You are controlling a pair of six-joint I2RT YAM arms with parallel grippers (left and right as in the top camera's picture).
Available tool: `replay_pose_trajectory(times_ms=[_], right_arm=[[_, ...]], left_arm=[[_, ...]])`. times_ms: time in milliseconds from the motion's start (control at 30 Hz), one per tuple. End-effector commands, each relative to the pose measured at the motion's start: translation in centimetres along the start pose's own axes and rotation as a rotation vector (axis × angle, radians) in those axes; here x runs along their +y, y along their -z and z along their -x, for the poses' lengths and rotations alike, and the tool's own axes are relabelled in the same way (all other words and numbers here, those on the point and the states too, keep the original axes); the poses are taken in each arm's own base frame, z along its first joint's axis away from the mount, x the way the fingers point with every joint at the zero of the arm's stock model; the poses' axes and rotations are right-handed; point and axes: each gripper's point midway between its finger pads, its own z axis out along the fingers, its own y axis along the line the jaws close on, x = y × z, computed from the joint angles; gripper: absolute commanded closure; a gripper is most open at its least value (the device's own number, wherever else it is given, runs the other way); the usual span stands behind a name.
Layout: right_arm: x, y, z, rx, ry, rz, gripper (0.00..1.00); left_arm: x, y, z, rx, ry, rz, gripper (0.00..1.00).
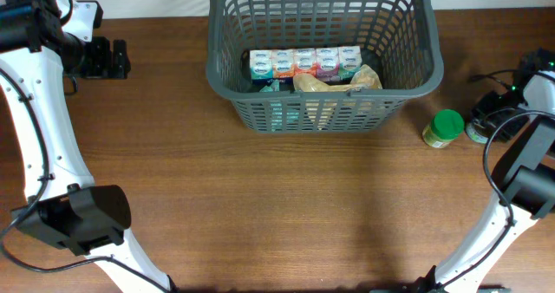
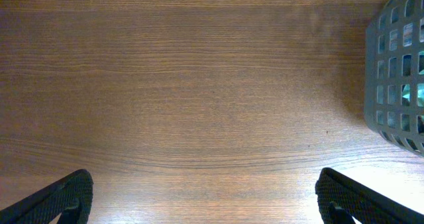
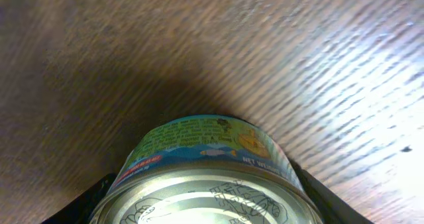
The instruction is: Pack container
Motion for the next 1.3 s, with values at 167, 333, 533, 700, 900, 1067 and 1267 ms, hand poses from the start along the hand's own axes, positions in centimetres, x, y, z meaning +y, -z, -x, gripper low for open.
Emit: replay_pose_trajectory(times_ms=[167,333,533,700,900,1067,1267], right_arm=[[-0.3,0.5,-0.5,0.009,-0.013,0.002,0.59],[0.4,5.4,1.3,-0.094,-0.011,0.036,0.6],[1.6,15.2,2.7,-0.28,0.003,0.099,0.61],[3.5,24.3,1.3,-0.455,0.051,0.175,0.63],[9.6,35.5,-5.9,-0.669,0.234,0.345,0.64],[15.9,39.2,-12.3,-0.732,0.456,0.465,0.65],[22.5,37.8,-16.9,-0.722,0.693,0.483,0.65]], left_arm=[[-0.1,0.7,0.0,-0.017,0.017,-0.008,0.01],[-0.1,0.7,0.0,-0.017,0.017,-0.008,0.01],[-0.1,0.7,0.0,-0.017,0.017,-0.008,0.01],[-0.1,0.7,0.0,-0.017,0.017,-0.008,0.01],[-0.1,0.7,0.0,-0.017,0.017,-0.008,0.01],[-0.1,0.7,0.0,-0.017,0.017,-0.008,0.01],[-0.1,0.7,0.0,-0.017,0.017,-0.008,0.01]])
